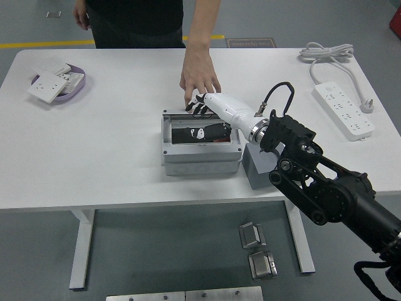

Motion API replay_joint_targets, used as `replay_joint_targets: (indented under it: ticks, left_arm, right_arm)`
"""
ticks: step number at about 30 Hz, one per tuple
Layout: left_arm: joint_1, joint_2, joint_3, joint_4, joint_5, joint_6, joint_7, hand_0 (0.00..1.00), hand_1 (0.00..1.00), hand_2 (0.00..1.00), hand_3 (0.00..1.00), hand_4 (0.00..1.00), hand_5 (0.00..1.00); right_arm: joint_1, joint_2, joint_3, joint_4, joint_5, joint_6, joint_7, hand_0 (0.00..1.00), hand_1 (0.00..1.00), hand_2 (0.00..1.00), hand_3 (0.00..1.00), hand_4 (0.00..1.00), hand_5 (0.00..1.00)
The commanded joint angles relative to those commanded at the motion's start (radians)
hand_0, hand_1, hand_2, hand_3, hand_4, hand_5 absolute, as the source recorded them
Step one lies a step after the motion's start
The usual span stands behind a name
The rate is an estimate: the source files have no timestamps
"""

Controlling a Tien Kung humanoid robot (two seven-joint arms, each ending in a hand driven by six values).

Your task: Pick up the cylinder from the cube,place it in the box,flap close box

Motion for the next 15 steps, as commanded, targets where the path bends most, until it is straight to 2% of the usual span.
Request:
replay_joint_targets:
  ticks: [9, 15]
  left_arm:
    - [0.003, -0.003, 0.004, 0.000, -0.002, 0.000, -0.002, 0.613, 0.639, 0.629, 0.659, 0.691, 0.222]
    - [0.002, -0.003, 0.005, 0.000, -0.002, 0.001, -0.001, 0.613, 0.640, 0.629, 0.659, 0.691, 0.222]
  right_arm:
    - [-0.057, 0.004, 0.016, 0.034, -0.016, -0.008, -0.001, 0.604, 0.603, 0.636, 0.722, 0.754, 0.429]
    - [-0.068, 0.004, 0.028, 0.034, -0.018, -0.015, 0.002, 0.600, 0.603, 0.639, 0.724, 0.756, 0.432]
